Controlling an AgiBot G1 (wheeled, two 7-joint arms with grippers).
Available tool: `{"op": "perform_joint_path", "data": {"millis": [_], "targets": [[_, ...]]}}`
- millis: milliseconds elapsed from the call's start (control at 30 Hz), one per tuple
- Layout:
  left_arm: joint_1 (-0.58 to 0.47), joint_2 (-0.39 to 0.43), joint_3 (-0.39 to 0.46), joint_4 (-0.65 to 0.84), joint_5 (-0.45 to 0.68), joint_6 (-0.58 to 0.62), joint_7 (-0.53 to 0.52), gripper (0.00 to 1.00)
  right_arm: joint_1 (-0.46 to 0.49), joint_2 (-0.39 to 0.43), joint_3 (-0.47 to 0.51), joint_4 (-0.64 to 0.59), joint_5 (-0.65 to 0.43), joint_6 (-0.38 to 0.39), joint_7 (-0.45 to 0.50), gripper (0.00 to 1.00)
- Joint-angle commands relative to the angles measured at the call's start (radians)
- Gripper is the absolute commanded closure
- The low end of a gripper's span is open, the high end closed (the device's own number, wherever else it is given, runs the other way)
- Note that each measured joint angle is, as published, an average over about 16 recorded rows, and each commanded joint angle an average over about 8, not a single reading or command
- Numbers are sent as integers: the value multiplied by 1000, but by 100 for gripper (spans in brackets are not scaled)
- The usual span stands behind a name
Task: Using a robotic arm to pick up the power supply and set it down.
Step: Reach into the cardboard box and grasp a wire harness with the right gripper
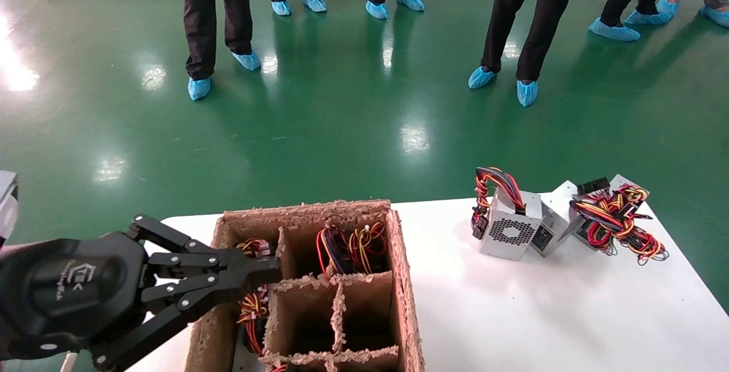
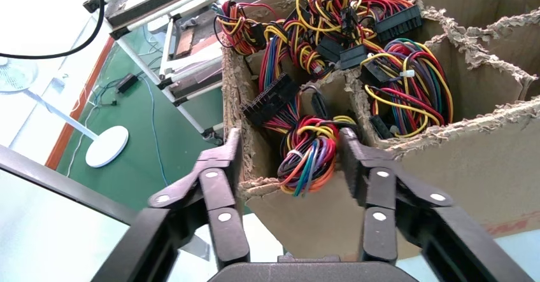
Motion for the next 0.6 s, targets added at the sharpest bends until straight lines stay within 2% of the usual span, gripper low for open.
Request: {"op": "perform_joint_path", "data": {"millis": [33,600], "targets": [[0,0,0,0,0,0,0,100,2,-2,-3,0,-1,0,0,100],[0,0,0,0,0,0,0,100,18,11,-27,2,3,-9,-4,100]]}}
